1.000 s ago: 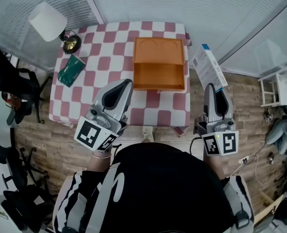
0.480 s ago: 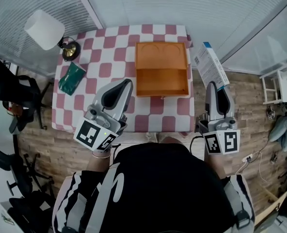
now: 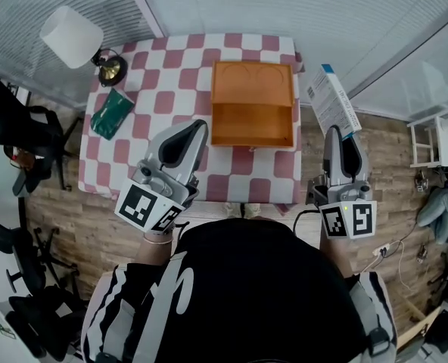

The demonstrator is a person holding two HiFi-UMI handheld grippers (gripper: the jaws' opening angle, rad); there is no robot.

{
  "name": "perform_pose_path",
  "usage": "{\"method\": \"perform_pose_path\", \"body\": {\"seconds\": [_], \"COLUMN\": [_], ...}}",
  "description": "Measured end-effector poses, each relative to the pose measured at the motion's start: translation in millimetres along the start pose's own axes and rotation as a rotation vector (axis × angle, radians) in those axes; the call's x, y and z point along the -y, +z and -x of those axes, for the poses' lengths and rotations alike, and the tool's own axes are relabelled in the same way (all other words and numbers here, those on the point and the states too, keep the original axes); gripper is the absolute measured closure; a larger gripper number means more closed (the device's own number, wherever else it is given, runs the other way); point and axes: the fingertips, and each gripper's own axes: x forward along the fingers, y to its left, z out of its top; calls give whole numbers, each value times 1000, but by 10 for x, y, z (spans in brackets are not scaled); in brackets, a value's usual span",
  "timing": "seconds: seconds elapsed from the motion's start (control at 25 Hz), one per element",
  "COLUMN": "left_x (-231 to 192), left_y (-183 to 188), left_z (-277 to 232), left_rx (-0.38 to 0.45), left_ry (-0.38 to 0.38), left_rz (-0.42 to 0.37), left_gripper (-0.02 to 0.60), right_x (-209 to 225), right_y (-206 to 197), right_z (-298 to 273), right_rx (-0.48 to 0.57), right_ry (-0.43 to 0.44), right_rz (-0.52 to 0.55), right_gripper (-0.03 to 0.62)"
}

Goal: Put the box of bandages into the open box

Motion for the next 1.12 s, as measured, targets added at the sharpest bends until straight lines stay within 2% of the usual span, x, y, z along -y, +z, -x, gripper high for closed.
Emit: {"method": "perform_pose_path", "body": {"seconds": [0.88, 1.12], "left_x": [62, 66], "left_y": [-188, -239], "left_z": [79, 91], "left_rx": [-13, -23], "left_ry": [76, 86], "left_rz": [32, 38], "left_gripper": [580, 580], "right_x": [-123, -229], "right_y": [-182, -266], "right_z": [-33, -44], "right_rx": [-95, -125], "right_ry": [178, 241], "right_rz": [148, 237], "right_gripper": [516, 516]}}
